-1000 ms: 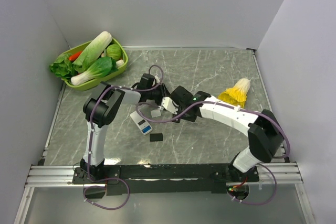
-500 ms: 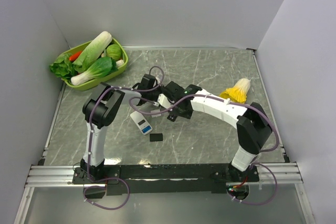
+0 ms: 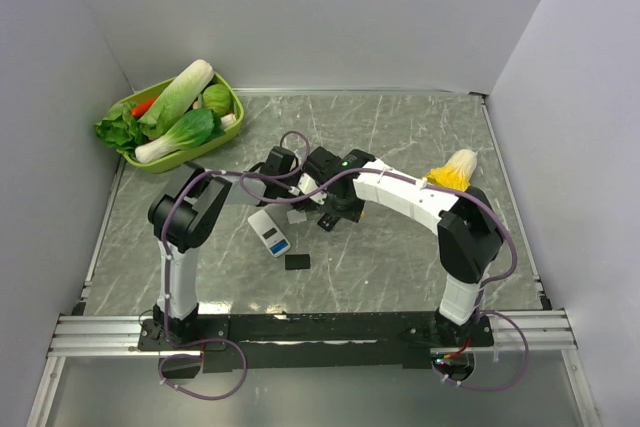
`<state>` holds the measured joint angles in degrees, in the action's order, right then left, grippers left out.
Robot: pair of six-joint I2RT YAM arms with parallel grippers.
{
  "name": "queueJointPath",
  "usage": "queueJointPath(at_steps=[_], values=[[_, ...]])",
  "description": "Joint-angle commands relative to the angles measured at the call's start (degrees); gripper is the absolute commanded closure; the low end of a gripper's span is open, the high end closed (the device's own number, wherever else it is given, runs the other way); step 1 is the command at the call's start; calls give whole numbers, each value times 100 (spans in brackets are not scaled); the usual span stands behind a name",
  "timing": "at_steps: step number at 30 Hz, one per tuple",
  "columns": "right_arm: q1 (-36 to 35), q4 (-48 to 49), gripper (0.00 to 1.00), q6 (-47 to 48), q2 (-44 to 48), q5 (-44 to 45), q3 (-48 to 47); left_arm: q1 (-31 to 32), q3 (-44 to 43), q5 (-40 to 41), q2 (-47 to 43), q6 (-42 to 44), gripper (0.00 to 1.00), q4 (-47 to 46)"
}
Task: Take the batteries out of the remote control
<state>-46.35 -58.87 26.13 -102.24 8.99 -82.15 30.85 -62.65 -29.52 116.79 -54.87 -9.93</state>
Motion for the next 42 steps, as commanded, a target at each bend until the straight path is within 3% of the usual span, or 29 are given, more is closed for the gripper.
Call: queueJointPath(at_steps=[1, 11, 29, 42], values=[[56, -300, 100, -126, -271, -38, -187, 228, 315, 262, -121, 293, 99, 712], [73, -731, 100, -249, -780, -205, -1004, 351, 649, 78, -271, 65, 99, 317], [64, -1232, 100, -811, -833, -460, -1092, 676, 1282, -317, -289, -840, 99, -1123], [178, -337, 100, -91, -517, -1030, -381, 738, 860, 104, -43, -586, 99, -571]])
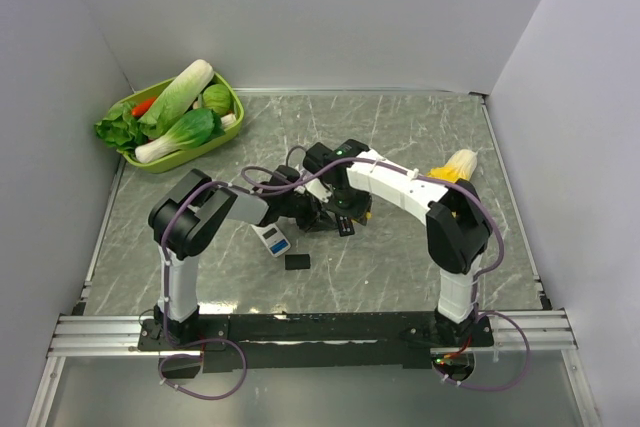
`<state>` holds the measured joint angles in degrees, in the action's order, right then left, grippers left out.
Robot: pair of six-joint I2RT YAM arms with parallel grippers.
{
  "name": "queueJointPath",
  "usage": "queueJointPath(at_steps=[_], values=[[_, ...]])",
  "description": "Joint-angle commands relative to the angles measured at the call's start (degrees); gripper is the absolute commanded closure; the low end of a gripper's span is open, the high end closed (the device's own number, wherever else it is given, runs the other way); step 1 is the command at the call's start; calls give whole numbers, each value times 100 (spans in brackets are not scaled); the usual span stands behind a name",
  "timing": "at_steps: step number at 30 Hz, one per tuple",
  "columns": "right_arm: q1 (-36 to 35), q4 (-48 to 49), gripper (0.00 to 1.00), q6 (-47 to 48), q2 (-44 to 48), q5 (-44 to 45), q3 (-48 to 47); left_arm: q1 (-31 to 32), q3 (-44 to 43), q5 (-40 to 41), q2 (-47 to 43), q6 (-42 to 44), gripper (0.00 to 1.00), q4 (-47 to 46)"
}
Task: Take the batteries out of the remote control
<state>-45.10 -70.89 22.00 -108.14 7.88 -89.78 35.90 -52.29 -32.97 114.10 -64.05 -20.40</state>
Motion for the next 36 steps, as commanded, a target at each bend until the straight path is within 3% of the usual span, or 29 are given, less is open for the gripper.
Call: queueJointPath(at_steps=[1, 10, 20, 36], values=[[80, 919, 100, 366, 100, -972, 434, 225, -228, 449, 252, 332, 99, 511], [177, 1534, 100, 779, 73, -1368, 838, 216, -299, 528, 385, 306, 99, 485], [511, 2782, 100, 850, 873, -1852, 2087, 207, -431, 634, 376, 358, 99, 678], [783, 2642, 100, 156, 1338, -1535, 1709, -74, -756, 968, 147, 639, 99, 1363]])
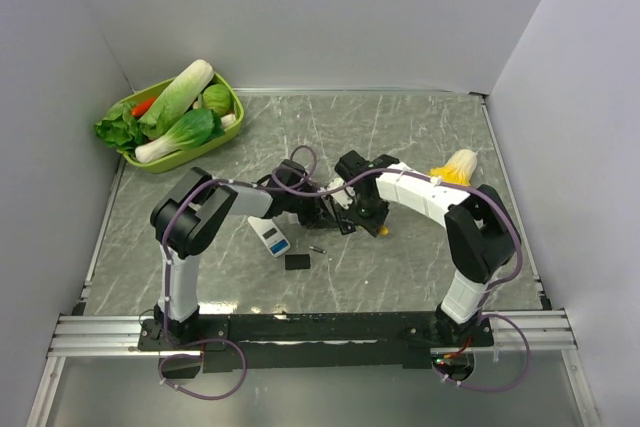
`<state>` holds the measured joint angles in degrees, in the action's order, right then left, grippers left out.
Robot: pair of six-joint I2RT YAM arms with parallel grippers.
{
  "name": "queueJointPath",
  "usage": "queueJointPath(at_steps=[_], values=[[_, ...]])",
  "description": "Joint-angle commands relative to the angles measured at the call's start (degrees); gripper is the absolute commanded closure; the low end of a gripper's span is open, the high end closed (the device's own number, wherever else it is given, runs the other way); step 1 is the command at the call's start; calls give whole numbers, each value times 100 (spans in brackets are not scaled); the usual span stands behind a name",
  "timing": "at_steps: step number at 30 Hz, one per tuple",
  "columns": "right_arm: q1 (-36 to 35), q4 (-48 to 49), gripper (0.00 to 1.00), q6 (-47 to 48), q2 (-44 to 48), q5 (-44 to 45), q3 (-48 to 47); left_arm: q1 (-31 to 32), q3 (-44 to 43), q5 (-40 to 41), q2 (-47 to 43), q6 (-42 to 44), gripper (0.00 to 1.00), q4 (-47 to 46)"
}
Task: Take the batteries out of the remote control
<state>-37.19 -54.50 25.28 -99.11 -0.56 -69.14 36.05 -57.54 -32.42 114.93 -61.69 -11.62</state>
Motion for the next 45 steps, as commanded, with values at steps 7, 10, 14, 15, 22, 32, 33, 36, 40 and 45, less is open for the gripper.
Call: queueJointPath(at_steps=[7, 10, 14, 15, 22, 32, 33, 36, 40, 45], values=[[142, 1169, 100, -602, 867, -1024, -223, -353, -706, 1291, -243, 606, 73, 1073], [142, 1415, 100, -875, 1060, -1350, 32, -485, -706, 1353, -393, 632, 65, 1118], [185, 1627, 100, -1129, 1192, -1114, 323, -625, -662, 1291, -498, 650, 62, 1144], [238, 1635, 100, -1182, 1131, -948, 297, -643, -662, 1300, -524, 650, 61, 1144], [388, 1891, 100, -2157, 1113, -630, 340, -854, -1101, 2143, -674, 1070, 53, 1557], [405, 1513, 100, -3661, 1481, -216, 612, -1004, -2621, 2530, 282, 1801, 51, 2242], [405, 1504, 100, -3731, 1535, -269, 639, -1021, -2822, 2583, 388, 1853, 51, 2312], [397, 1687, 100, -3934, 1702, -1041, 840, -1074, -3209, 2373, 819, 1976, 50, 2480], [388, 1846, 100, -3969, 1527, -1456, 964, -1100, -3431, 2110, 1083, 2152, 50, 2498], [388, 1873, 100, -4082, 1175, -1404, 990, -1100, -3369, 1871, 1180, 2162, 54, 2655]])
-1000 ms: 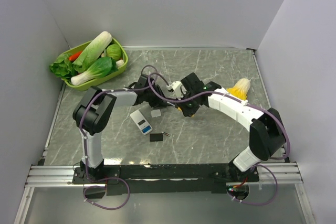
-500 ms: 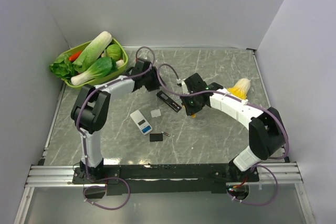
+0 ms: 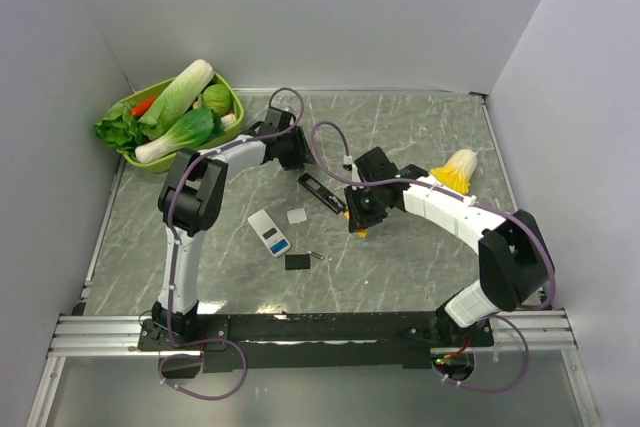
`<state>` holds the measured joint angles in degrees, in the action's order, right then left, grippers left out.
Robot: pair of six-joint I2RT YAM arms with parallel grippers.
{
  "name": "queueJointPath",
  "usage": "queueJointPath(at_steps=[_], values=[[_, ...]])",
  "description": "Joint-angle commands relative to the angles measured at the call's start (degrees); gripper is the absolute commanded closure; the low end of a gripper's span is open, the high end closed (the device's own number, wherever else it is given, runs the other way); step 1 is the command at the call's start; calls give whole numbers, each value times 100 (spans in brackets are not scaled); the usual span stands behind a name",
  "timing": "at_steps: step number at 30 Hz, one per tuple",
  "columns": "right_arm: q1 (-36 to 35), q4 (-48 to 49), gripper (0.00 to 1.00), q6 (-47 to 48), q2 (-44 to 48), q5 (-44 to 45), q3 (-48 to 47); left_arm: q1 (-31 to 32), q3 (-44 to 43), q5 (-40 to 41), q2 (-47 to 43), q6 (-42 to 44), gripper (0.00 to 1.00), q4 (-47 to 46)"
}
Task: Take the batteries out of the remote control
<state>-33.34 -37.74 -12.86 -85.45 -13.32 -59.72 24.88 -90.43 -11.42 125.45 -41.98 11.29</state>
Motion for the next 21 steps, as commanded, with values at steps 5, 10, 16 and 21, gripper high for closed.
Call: queueJointPath(at_steps=[5, 10, 16, 21], values=[[30, -48, 100, -165, -95, -83, 58, 16, 718, -343, -275, -56, 57, 410], [30, -304, 100, 21, -156, -214, 110, 43, 1369, -721, -678, -214, 62, 111], [21, -427, 100, -6, -393, 47, 189, 183, 1791, -1029, -952, -381, 68, -127], [73, -559, 100, -111, -578, 725, 163, 543, 2178, -1257, -1154, -575, 73, -407]])
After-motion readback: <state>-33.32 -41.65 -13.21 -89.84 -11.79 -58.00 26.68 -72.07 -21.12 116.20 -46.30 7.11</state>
